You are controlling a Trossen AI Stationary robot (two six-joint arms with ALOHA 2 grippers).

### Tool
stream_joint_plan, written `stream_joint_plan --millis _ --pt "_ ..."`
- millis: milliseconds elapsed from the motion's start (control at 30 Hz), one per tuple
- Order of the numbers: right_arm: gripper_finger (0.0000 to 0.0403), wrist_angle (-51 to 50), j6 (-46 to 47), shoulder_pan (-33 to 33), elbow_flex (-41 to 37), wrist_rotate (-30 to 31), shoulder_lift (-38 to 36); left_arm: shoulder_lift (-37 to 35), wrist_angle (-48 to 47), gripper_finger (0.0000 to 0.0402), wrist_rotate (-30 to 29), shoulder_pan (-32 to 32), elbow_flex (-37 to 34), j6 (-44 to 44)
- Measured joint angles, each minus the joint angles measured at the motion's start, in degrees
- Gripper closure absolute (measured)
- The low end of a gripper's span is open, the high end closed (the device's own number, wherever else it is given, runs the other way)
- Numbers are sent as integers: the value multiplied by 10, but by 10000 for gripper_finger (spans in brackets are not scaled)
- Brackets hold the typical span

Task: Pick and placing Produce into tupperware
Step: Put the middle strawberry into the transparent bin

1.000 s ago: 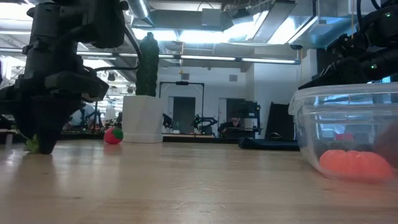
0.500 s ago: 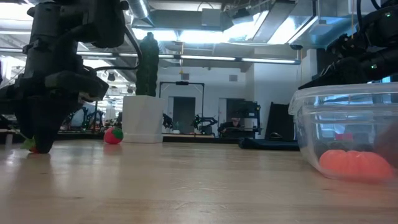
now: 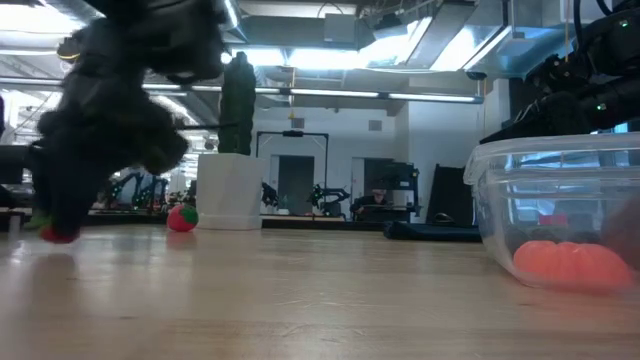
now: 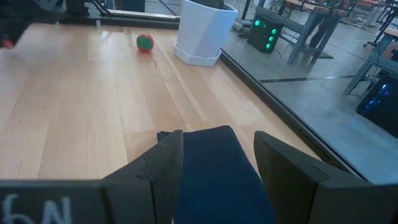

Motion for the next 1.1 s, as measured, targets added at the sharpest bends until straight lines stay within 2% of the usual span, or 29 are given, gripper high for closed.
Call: stream_joint_plan --millis 233,333,467,533,633,800,867,967,1100 --pt "205 0 0 0 0 0 0 0 213 302 173 68 0 97" --pt "205 1 0 0 0 0 0 0 313 308 197 94 0 125" --pt "205 9 0 0 0 0 0 0 470 317 200 117 0 176" --pt "205 11 0 0 0 0 0 0 544 318 194 124 0 202" --pt "205 11 0 0 0 0 0 0 620 312 152 128 4 251" --pt "205 10 0 0 0 0 0 3 605 310 18 119 44 400" --pt "205 10 0 0 0 0 0 18 604 316 -19 111 64 449" --pt "205 10 0 0 0 0 0 55 603 318 -30 99 104 514" --pt "205 10 0 0 0 0 0 131 602 308 -30 87 178 555"
